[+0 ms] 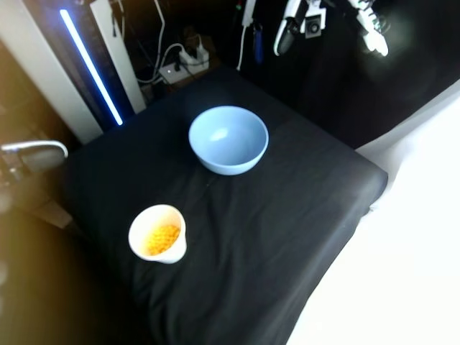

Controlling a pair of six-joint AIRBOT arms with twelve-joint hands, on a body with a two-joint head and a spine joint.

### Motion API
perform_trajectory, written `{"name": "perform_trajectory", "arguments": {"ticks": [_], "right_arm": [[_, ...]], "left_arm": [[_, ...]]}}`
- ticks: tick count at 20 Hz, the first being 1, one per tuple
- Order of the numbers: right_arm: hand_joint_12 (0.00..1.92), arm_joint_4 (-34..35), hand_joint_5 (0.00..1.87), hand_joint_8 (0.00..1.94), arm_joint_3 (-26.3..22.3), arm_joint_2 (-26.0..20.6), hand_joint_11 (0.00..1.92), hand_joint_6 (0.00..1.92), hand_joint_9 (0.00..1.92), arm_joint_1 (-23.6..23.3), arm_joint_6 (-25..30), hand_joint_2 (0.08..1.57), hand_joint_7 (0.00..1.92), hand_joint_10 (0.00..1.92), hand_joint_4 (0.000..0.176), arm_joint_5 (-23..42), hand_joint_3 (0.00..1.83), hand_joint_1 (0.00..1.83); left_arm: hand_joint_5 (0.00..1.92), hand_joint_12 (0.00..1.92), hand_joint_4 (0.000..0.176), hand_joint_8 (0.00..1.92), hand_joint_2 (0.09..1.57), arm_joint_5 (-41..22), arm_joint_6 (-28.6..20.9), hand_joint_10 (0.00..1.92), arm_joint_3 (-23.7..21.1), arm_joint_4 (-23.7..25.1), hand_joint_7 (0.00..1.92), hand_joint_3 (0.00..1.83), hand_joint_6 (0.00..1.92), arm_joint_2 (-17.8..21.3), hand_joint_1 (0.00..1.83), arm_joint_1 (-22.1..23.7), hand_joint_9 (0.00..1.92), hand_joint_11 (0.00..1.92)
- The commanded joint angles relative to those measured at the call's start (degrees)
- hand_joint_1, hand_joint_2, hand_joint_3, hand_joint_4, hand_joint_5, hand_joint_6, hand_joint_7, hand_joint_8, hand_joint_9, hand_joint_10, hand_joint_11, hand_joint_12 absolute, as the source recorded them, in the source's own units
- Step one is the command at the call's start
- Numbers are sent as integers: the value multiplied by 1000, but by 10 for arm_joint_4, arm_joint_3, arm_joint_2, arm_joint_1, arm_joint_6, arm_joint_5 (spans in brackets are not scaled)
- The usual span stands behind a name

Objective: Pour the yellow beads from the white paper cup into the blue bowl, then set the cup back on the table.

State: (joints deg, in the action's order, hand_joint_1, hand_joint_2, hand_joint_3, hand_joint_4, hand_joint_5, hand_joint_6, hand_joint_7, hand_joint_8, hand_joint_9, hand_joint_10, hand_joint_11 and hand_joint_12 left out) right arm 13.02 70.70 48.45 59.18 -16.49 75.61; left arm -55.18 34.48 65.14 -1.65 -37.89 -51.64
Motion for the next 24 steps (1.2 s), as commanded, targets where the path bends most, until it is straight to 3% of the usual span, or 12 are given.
{"name": "perform_trajectory", "arguments": {"ticks": [1, 4, 5, 7, 9, 12, 14, 17, 19, 24], "right_arm": [[18, 18, 269, 4, 3, -1, 380, 1, 395, -3, 6, 776, 361, 2, 63, 67, 2, 469], [13, 18, 257, 4, 4, 0, 391, 0, 412, -3, 6, 793, 372, 5, 42, 67, 7, 462], [12, 18, 259, 5, 5, 0, 391, 2, 414, -3, 6, 794, 375, 5, 45, 67, 7, 455], [7, 18, 242, 0, 5, 2, 385, 0, 404, -1, 7, 789, 362, 1, 21, 61, 2, 501], [0, 21, 197, 0, 9, 9, 367, 0, 367, -1, 7, 795, 323, 0, 20, 55, 4, 528], [3, 40, 195, 1, 21, 32, 368, 2, 366, 7, 19, 734, 320, 1, 76, 53, 0, 724], [0, 55, 195, 0, 28, 48, 354, 1, 346, 11, 19, 704, 308, 0, 102, 53, 0, 788], [7, 66, 193, 5, 37, 67, 377, 1, 363, 14, 24, 680, 326, 4, 126, 50, 0, 781], [1, 78, 186, 0, 45, 84, 365, 0, 344, 17, 33, 678, 313, 0, 119, 49, 0, 798], [0, 94, 145, 0, 71, 123, 287, 0, 274, 17, 70, 706, 214, 0, 66, 49, 4, 808]], "left_arm": [[39, 1624, 0, 56, 179, -58, -3, 517, 5, -16, 159, 1149, 31, -3, 745, 9, 13, 0], [44, 1790, 0, 19, 220, -52, -3, 559, 6, -12, 157, 1129, 17, -6, 791, 12, 0, 0], [40, 1793, 0, 17, 229, -52, -3, 557, 6, -12, 155, 1123, 15, -6, 793, 12, 0, 0], [29, 1814, 0, 8, 243, -47, -5, 513, 7, -11, 143, 1119, 7, -7, 805, 13, 0, 0], [3, 1861, 0, 5, 227, -46, -8, 451, 7, -10, 144, 1124, 0, -9, 799, 13, 0, 0], [14, 1912, 0, 8, 188, -65, -13, 510, 7, -8, 159, 1155, 4, -17, 749, 13, 0, 0], [11, 1921, 0, 7, 161, -67, -14, 565, 7, -5, 165, 1228, 1, -19, 703, 13, 0, 0], [13, 1921, 0, 4, 134, -65, -17, 498, 7, -4, 113, 1284, 2, -20, 736, 13, 0, 0], [0, 1921, 0, 0, 141, -66, -18, 444, 6, -4, 100, 1261, 0, -21, 756, 13, 0, 0], [12, 1921, 0, 12, 164, -63, -21, 483, 8, -1, 131, 1225, 4, -25, 743, 13, 0, 0]]}}
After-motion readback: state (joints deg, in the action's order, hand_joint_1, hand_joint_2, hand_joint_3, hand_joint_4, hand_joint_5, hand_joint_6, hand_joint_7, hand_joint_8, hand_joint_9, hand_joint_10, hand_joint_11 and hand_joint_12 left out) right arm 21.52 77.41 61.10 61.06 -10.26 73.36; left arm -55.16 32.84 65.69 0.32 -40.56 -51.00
